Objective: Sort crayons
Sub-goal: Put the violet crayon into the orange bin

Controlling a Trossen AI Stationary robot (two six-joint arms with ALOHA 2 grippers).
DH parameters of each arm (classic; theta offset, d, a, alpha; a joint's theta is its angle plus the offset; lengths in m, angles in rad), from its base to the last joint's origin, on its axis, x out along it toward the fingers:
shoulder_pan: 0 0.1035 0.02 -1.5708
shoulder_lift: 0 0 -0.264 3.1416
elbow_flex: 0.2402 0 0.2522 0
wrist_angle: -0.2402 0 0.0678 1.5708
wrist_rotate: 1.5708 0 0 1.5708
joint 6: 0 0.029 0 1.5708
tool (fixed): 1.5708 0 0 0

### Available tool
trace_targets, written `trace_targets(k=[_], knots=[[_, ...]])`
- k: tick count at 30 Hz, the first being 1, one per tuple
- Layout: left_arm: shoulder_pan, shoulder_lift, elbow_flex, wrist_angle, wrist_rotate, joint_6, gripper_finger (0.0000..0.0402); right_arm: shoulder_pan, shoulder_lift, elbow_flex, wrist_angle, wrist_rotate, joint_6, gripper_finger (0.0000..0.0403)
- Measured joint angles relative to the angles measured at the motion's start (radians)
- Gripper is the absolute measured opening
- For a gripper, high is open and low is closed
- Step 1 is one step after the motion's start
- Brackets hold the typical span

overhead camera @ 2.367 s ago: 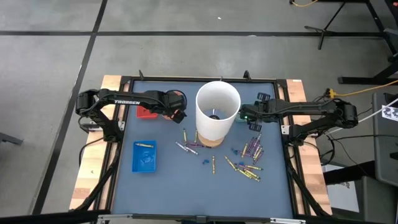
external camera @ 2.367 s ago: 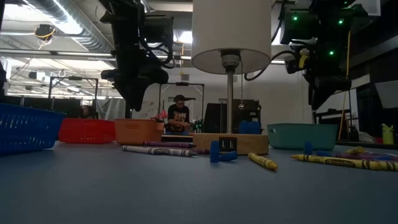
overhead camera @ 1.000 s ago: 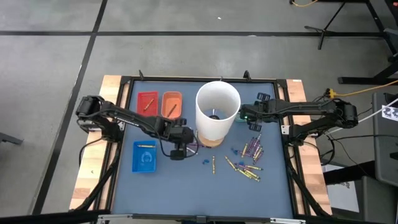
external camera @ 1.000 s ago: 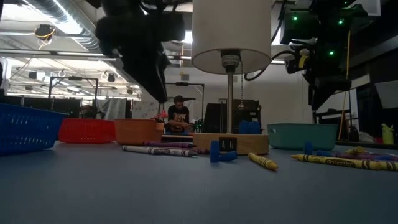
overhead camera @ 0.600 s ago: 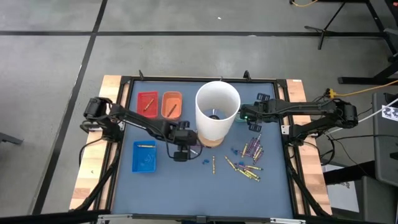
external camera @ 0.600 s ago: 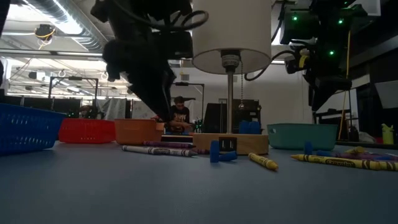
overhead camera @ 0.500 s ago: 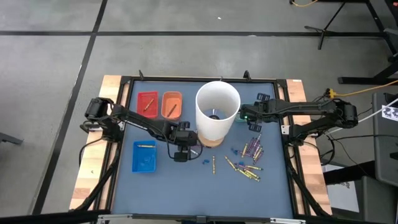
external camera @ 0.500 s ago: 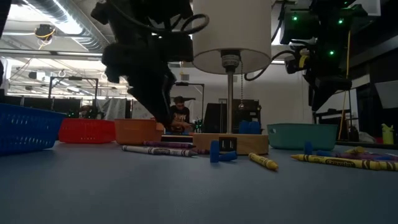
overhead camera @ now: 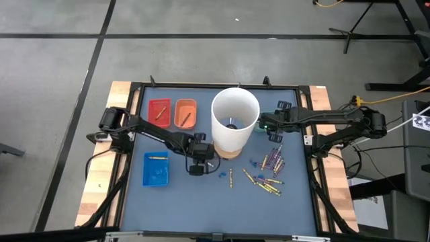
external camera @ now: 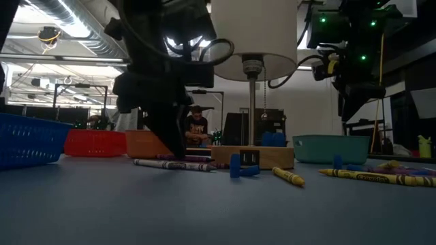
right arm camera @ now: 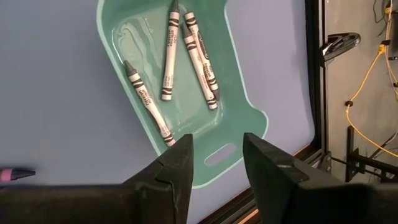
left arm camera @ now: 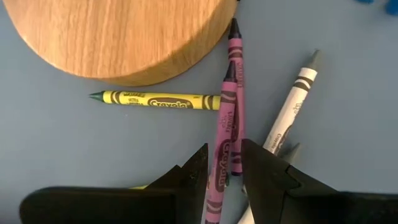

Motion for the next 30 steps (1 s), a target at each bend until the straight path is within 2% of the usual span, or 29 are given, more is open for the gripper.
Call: trace_targets(k=[16, 30], knots=[[0.041, 0.010, 0.000, -0.003, 0.086, -0.007, 0.0077, 0.000, 0.000, 0.000, 0.000, -0.009, 0.000, 0.0138], [0.041, 0.010, 0.000, -0.004, 0.093, -0.007, 0.0018, 0.000, 0.000, 0.000, 0.000, -0.010, 0.000, 0.0138]])
